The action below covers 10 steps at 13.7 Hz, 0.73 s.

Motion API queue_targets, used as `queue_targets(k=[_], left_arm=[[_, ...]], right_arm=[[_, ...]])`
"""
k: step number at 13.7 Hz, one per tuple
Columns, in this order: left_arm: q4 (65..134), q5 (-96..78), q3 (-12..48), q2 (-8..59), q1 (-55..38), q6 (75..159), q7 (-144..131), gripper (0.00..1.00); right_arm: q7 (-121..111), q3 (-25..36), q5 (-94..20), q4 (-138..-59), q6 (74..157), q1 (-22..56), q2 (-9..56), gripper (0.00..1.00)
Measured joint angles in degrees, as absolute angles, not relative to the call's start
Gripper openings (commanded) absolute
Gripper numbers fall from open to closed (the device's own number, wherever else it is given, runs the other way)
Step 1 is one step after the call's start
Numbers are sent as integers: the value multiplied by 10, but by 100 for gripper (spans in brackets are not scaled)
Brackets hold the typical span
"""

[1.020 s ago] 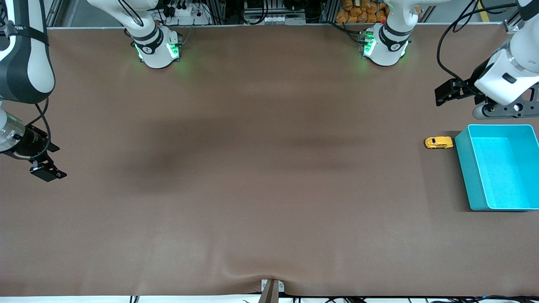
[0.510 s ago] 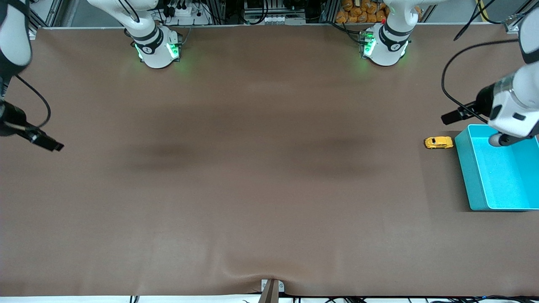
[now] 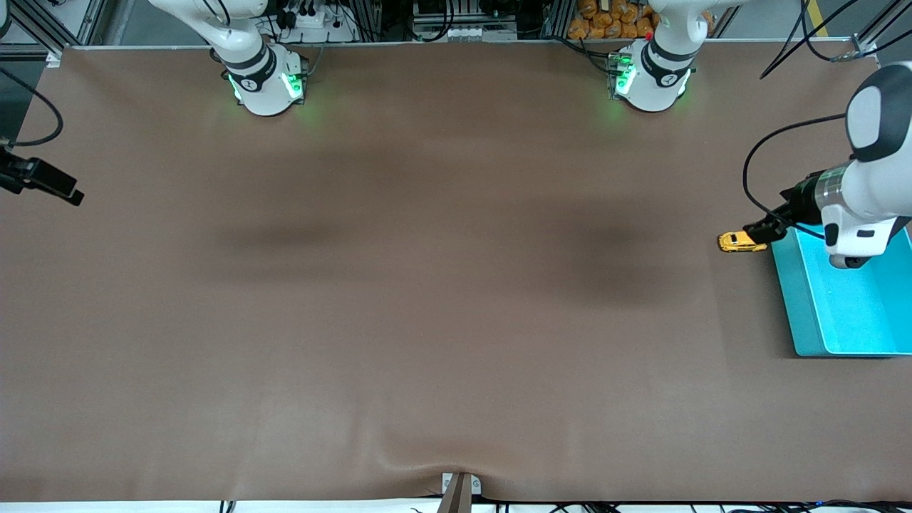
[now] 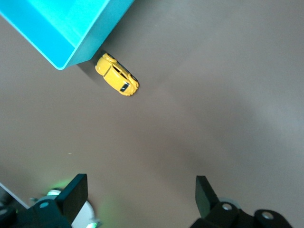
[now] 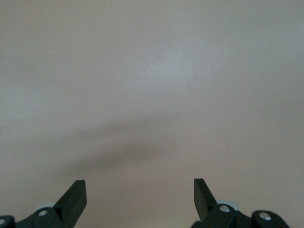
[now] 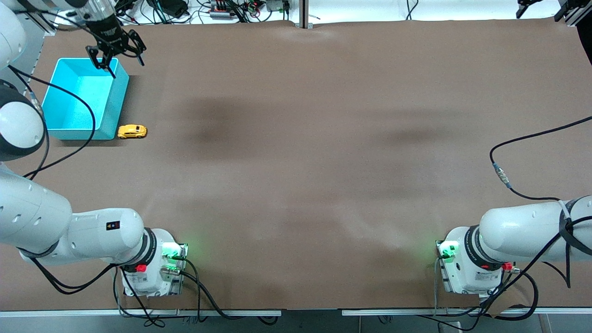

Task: Wind and store yellow beetle car
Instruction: 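Move the left gripper to the car while the right gripper retracts, then lower the left gripper and grasp the yellow car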

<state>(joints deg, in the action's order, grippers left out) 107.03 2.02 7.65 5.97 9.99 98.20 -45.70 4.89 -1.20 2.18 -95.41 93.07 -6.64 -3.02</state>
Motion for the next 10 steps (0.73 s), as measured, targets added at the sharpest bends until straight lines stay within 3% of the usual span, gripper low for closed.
queue_targets(k=[6, 10], left_arm=[[1233, 20, 76, 31, 170, 1169, -495, 100], [1297, 1, 77, 27, 206, 1280, -583, 100]], right_arm=[[45, -44, 22, -939, 939, -65, -37, 100], [43, -48, 14, -937, 942, -47, -44, 100]])
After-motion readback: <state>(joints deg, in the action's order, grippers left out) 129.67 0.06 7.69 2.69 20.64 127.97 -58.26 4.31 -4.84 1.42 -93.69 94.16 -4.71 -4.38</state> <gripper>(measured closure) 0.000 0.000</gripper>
